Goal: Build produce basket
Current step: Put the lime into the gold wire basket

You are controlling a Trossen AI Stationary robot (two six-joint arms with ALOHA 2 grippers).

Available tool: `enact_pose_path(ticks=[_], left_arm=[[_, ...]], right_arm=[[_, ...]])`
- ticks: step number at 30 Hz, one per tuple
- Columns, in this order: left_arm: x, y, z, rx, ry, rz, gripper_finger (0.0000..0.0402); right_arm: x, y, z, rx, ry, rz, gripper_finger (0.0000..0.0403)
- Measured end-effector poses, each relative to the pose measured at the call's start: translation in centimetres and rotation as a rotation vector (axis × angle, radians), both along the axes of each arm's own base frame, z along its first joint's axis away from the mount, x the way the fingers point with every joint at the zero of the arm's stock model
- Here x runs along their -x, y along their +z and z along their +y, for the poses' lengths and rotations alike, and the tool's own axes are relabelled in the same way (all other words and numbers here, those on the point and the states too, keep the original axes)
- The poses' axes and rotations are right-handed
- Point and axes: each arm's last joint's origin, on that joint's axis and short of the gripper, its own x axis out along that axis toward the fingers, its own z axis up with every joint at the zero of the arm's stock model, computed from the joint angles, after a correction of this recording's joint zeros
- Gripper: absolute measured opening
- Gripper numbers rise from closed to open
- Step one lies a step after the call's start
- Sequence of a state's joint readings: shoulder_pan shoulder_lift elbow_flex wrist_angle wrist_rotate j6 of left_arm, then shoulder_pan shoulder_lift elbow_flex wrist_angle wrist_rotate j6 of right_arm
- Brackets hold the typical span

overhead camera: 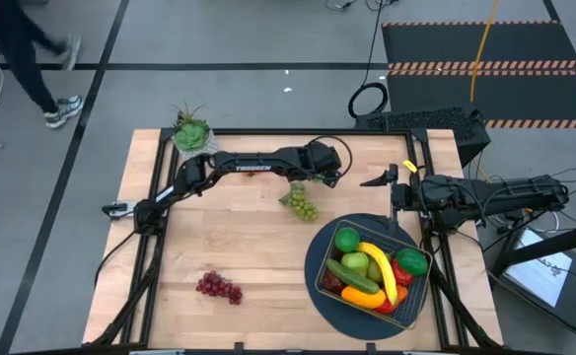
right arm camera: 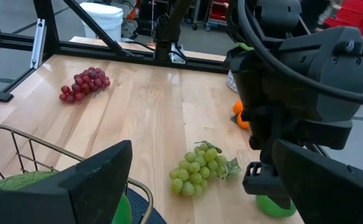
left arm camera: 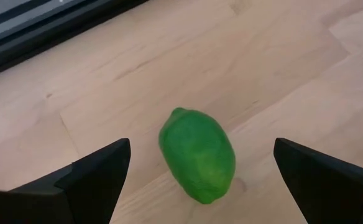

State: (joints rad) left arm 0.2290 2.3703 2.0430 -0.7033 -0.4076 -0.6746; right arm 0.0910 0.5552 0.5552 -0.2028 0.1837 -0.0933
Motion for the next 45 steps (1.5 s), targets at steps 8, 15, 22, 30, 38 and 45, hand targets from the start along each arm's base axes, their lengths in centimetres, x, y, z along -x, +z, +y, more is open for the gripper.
enact_pose_path(ticks=[8, 15, 22, 30, 38, 45], left_arm=[[-0.2, -1.7, 0.1, 0.037, 0.032, 0.009, 0.0397], [-0.5, -3.0, 0.2, 0.027, 0.051, 0.017, 0.0397], [-0.7, -3.6, 0.2, 0.004, 0.037, 0.034, 0.0389], [-0.7, -3.6, 0.1, 0.013, 0.031, 0.035, 0.0305], [-0.7, -3.6, 0.0, 0.021, -0.007, 0.045, 0.0226], [-0.5, -1.4, -0.1, 0.015, -0.086, 0.035, 0.0197]], right_arm=[[0.0, 0.0, 0.0, 0.005, 0.002, 0.001, 0.038], [0.0, 0.0, 0.0, 0.006, 0.003, 0.004, 0.038], [0.0, 0.0, 0.0, 0.01, 0.004, 0.005, 0.038], [0.0, 0.0, 0.0, 0.019, 0.007, 0.006, 0.038], [0.0, 0.0, 0.0, 0.023, 0.008, 0.007, 0.038], [0.1, -0.4, 0.0, 0.007, 0.001, 0.04, 0.038]])
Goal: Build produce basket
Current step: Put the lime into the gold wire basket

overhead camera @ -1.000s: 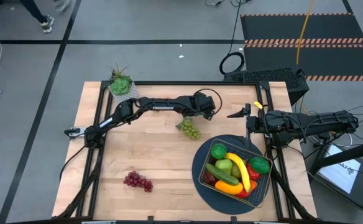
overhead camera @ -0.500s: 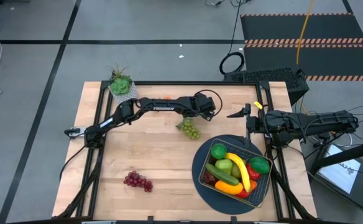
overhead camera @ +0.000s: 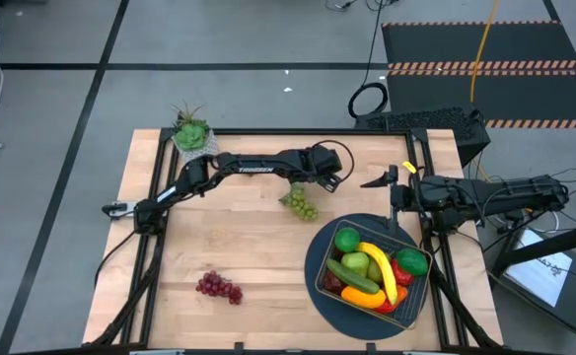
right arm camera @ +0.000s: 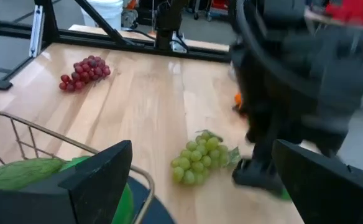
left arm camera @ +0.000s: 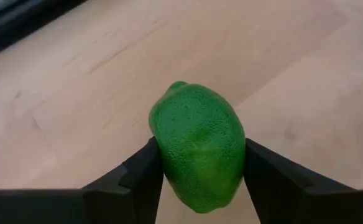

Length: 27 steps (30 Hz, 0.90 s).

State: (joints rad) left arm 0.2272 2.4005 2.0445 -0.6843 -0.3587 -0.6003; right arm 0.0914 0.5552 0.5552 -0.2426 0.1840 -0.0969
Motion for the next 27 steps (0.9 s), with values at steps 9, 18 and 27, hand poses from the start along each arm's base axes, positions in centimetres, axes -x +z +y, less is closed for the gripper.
enact_pose_path(ticks=[9, 18, 27], left_arm=[[0.7, 5.8, -2.1, -0.06, -0.148, -0.056, 0.0196], [2.7, 13.9, -7.2, -0.208, -0.341, -0.158, 0.0196], [5.0, 19.3, -12.3, -0.401, -0.513, -0.208, 0.0196]], right_arm=[[0.3, -0.9, 0.2, -0.261, -0.038, 0.078, 0.038], [0.0, -2.8, 1.6, -0.443, 0.005, 0.035, 0.038], [0.0, -5.3, 3.4, -0.551, 0.118, -0.026, 0.038]])
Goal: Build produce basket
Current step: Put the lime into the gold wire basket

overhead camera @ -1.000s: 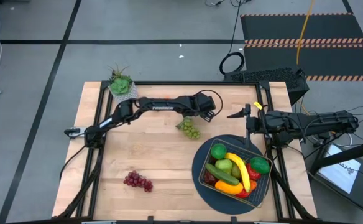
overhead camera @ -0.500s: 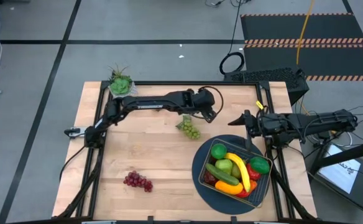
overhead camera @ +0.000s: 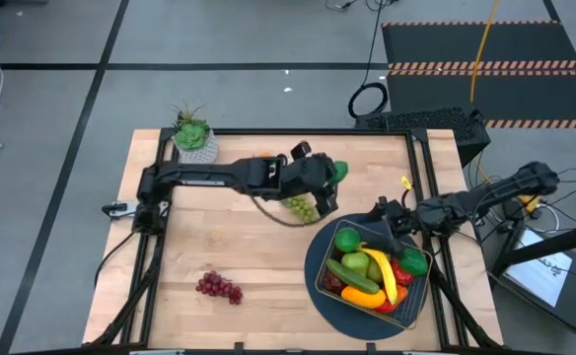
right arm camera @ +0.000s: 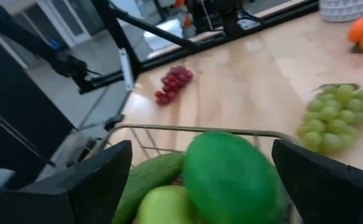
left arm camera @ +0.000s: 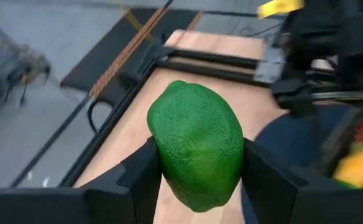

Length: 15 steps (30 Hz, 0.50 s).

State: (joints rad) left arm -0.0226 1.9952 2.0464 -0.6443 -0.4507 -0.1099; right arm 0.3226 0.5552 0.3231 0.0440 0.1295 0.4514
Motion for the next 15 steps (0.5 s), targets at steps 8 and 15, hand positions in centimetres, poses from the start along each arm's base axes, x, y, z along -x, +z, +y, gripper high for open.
enact_pose_path(ticks=[8, 15], left_arm=[[0.3, 1.2, -3.4, -0.221, -0.206, 0.034, 0.0195], [0.4, 1.2, -5.3, -0.382, -0.339, 0.099, 0.0195]], right_arm=[[0.1, -0.5, 0.4, -0.034, -0.025, -0.064, 0.038], [0.1, -0.5, 0.3, 0.007, -0.036, -0.07, 0.038]])
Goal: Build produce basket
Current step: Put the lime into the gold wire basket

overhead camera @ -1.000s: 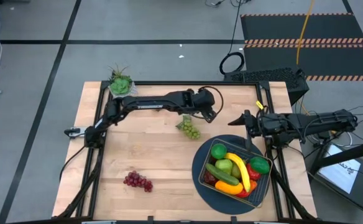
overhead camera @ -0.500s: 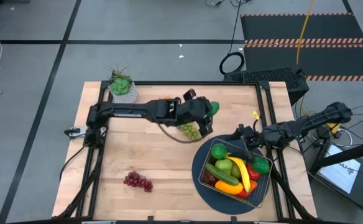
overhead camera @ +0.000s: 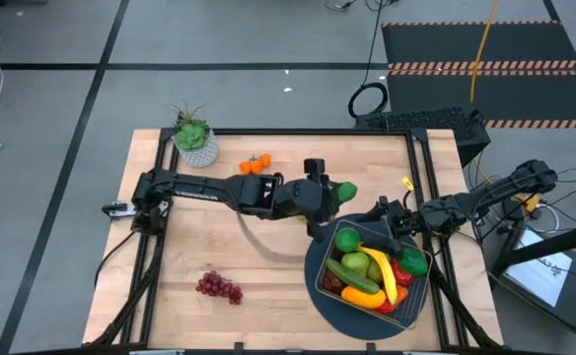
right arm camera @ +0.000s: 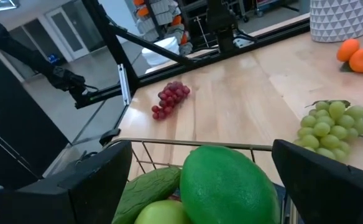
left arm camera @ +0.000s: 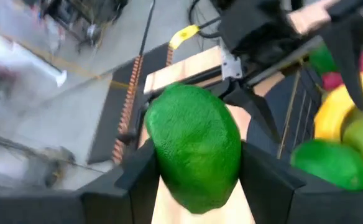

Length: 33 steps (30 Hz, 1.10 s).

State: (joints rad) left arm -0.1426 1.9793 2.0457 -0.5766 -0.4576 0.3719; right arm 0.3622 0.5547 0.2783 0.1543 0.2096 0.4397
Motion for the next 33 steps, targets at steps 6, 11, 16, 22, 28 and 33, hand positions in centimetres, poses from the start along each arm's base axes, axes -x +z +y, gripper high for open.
enact_pose_path(ticks=[6, 11, 16, 22, 28, 33], left_arm=[[0.2, 0.0, -1.6, -0.226, -0.155, 0.085, 0.0195], [0.4, 0.0, -2.7, -0.384, -0.259, 0.132, 0.0195], [0.5, 0.0, -3.5, -0.497, -0.334, 0.167, 0.0195], [0.6, 0.0, -4.0, -0.635, -0.414, 0.21, 0.0195], [0.7, 0.0, -4.2, -0.738, -0.47, 0.242, 0.0195], [0.7, 0.0, -4.2, -0.787, -0.495, 0.259, 0.0195]], right_arm=[[0.0, 0.0, 0.0, 0.007, 0.0, -0.001, 0.038], [0.0, 0.0, 0.0, 0.01, 0.0, -0.001, 0.038], [0.0, 0.0, 0.0, 0.015, 0.0, -0.002, 0.038], [0.0, 0.0, 0.0, 0.018, 0.001, -0.003, 0.038], [0.0, 0.0, 0.0, 0.017, 0.001, -0.002, 0.038], [0.0, 0.0, 0.0, 0.017, 0.0, -0.002, 0.038]])
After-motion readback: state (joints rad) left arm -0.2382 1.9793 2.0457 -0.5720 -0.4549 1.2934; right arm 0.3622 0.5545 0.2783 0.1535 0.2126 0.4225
